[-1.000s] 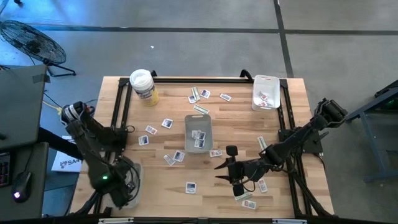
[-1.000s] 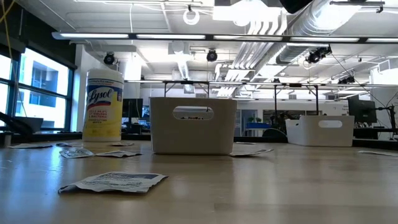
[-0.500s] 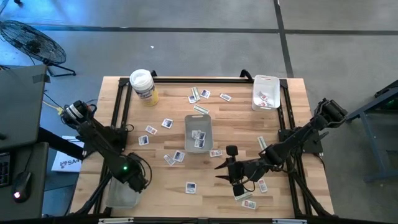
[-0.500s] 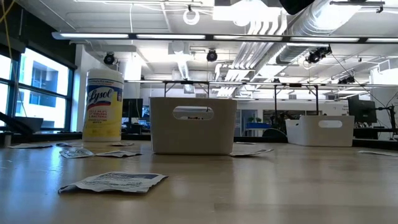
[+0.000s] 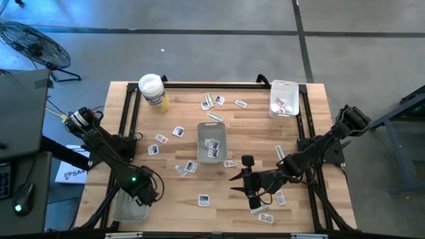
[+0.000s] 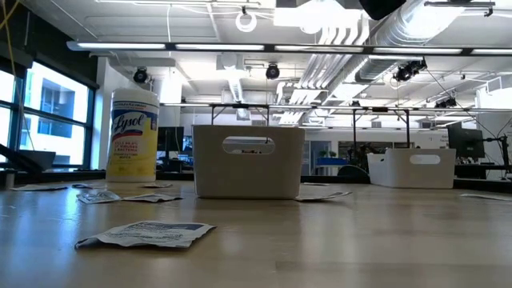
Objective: Pick & Place First Aid Supplies
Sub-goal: Put the green pad into the bottom gray bin
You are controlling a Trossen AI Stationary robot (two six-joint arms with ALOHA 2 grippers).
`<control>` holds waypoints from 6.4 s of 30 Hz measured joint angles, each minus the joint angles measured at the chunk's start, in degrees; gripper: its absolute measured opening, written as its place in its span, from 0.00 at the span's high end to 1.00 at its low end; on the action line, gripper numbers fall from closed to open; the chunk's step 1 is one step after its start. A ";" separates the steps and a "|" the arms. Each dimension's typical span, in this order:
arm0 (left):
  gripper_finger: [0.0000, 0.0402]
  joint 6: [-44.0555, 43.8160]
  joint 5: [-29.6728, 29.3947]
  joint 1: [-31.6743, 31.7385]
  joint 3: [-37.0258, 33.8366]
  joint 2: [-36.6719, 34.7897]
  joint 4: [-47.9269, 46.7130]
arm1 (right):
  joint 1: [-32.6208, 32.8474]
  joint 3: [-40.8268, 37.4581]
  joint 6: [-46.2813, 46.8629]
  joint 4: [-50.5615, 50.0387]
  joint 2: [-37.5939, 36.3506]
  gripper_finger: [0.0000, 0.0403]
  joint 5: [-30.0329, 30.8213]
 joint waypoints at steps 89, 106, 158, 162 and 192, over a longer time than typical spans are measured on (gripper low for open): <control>0.79 50.16 -58.33 -0.04 19.63 0.26 14.78 | -11.09 -6.03 29.94 -54.98 -3.06 1.00 -27.88; 0.59 84.07 -53.72 13.28 16.47 11.79 54.77 | -3.68 0.85 24.99 -25.75 -3.15 1.00 -26.98; 0.99 90.68 -32.18 21.87 16.83 15.93 66.20 | -0.22 0.92 3.60 -9.38 -3.23 0.75 -19.05; 0.99 82.45 -36.71 17.48 16.85 9.71 50.08 | -0.28 0.92 3.63 -10.55 -3.23 0.64 -15.30; 1.00 -11.63 7.35 -2.68 4.92 -3.90 -12.42 | -4.90 0.87 3.33 -11.71 -3.23 0.59 -4.36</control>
